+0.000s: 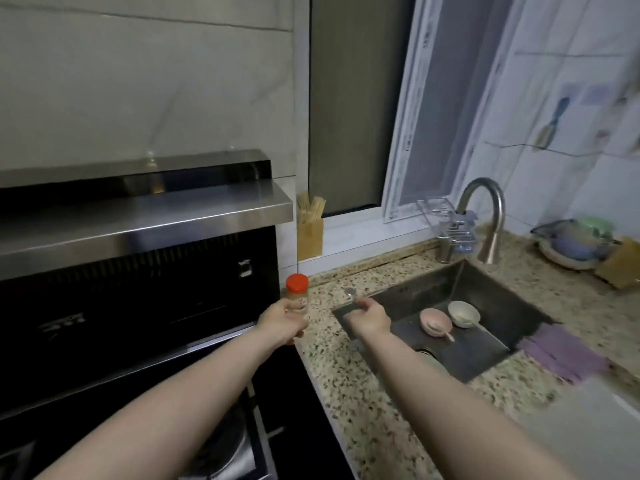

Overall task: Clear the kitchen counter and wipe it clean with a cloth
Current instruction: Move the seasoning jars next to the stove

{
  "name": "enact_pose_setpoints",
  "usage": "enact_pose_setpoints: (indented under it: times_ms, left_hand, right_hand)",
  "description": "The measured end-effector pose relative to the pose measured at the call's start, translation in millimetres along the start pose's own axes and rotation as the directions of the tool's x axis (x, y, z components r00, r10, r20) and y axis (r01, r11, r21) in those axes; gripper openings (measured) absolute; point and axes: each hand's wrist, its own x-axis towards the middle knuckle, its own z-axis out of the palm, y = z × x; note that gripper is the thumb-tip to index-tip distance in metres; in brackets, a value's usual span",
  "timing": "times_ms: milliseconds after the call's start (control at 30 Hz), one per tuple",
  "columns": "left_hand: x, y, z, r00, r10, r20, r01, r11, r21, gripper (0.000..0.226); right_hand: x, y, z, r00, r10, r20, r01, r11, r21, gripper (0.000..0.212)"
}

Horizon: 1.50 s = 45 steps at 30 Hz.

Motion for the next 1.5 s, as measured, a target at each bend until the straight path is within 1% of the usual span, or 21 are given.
enact_pose_setpoints:
  times_ms: [67, 167, 267, 333, 367, 467, 500, 533, 567, 600, 667, 700, 767, 833, 900, 967, 1100, 1233, 1300, 1400, 1500]
  left_hand:
    - [21, -5, 6, 0.996, -0.054, -0.064, 0.054, 0.999, -0.010, 0.027]
    - [45, -13, 13, 0.987, -0.078, -0.140, 0.075, 0.997, -0.029, 0.039]
    - [67, -24, 24, 0.950, -0.106, -0.292, 0.074, 0.990, -0.118, 0.039]
    - [73, -29, 31, 0.908, -0.089, -0.409, 0.018, 0.985, -0.174, 0.036]
    - [77, -32, 33, 0.882, -0.057, -0.468, -0.016, 0.988, -0.151, 0.033]
    - [86, -36, 40, 0.843, 0.007, -0.537, -0.098, 0.985, -0.141, 0.024]
    - [87, -37, 39, 0.831, 0.004, -0.556, -0.109, 0.982, -0.156, 0.016]
    - [89, -38, 39, 0.806, -0.014, -0.592, -0.103, 0.981, -0.163, 0.007]
    - [92, -41, 39, 0.779, -0.051, -0.625, -0.074, 0.982, -0.172, 0.009]
    - [95, -43, 39, 0.769, -0.089, -0.633, -0.047, 0.980, -0.194, 0.017]
    - [99, -49, 36, 0.782, -0.137, -0.607, -0.038, 0.963, -0.267, 0.027]
    - [101, -52, 34, 0.796, -0.144, -0.588, -0.028, 0.962, -0.273, 0.027]
    - [104, -62, 22, 0.791, -0.165, -0.589, 0.049, 0.977, -0.208, 0.023]
    - [106, -70, 11, 0.765, -0.179, -0.618, 0.098, 0.982, -0.163, 0.023]
    - [112, -80, 3, 0.742, -0.182, -0.645, 0.108, 0.982, -0.153, 0.028]
    - [115, -87, -3, 0.737, -0.179, -0.652, 0.123, 0.984, -0.131, 0.031]
    - [120, -100, -6, 0.759, -0.180, -0.626, 0.122, 0.983, -0.136, 0.031]
    - [121, -116, -2, 0.783, -0.226, -0.580, 0.129, 0.970, -0.204, 0.023]
    - [117, -123, 1, 0.808, -0.247, -0.536, 0.134, 0.961, -0.241, 0.020]
    - [111, -131, 1, 0.837, -0.248, -0.489, 0.137, 0.958, -0.251, 0.021]
    - [104, -129, -1, 0.835, -0.258, -0.486, 0.144, 0.955, -0.261, 0.023]
  right_hand:
    - [31, -3, 6, 0.996, -0.037, 0.081, 0.040, 0.999, -0.033, 0.049]
    - [72, -7, 11, 0.972, -0.085, 0.219, 0.096, 0.995, -0.040, 0.053]
    - [110, -3, 20, 0.946, -0.154, 0.284, 0.201, 0.969, -0.144, 0.057]
    - [123, 4, 26, 0.913, -0.191, 0.360, 0.281, 0.935, -0.217, 0.064]
    - [129, 8, 29, 0.888, -0.205, 0.412, 0.325, 0.913, -0.246, 0.070]
    - [149, 14, 36, 0.800, -0.236, 0.552, 0.462, 0.829, -0.315, 0.089]
    - [153, 14, 37, 0.789, -0.216, 0.575, 0.438, 0.854, -0.281, 0.094]
    - [159, 13, 40, 0.789, -0.169, 0.590, 0.368, 0.900, -0.235, 0.098]
    - [167, 12, 44, 0.787, -0.123, 0.605, 0.301, 0.932, -0.202, 0.101]
    - [174, 9, 47, 0.781, -0.091, 0.618, 0.249, 0.953, -0.174, 0.103]
    - [190, 6, 58, 0.752, -0.094, 0.653, 0.249, 0.957, -0.148, 0.105]
    - [196, 4, 63, 0.748, -0.119, 0.653, 0.264, 0.956, -0.128, 0.106]
    - [206, 3, 79, 0.763, -0.115, 0.637, 0.201, 0.978, -0.064, 0.106]
    - [210, 4, 91, 0.779, -0.109, 0.618, 0.136, 0.991, 0.004, 0.111]
    - [215, 7, 108, 0.788, -0.125, 0.603, 0.141, 0.990, 0.021, 0.114]
    - [220, 10, 124, 0.800, -0.143, 0.583, 0.143, 0.989, 0.046, 0.110]
    - [228, 12, 146, 0.833, -0.186, 0.522, 0.178, 0.982, 0.065, 0.084]
    - [237, 13, 165, 0.865, -0.148, 0.480, 0.119, 0.989, 0.089, 0.093]
    - [239, 14, 173, 0.874, -0.135, 0.467, 0.098, 0.990, 0.102, 0.087]
    - [233, 18, 176, 0.880, -0.178, 0.441, 0.173, 0.984, 0.052, 0.073]
    - [219, 22, 168, 0.860, -0.199, 0.470, 0.211, 0.977, 0.028, 0.077]
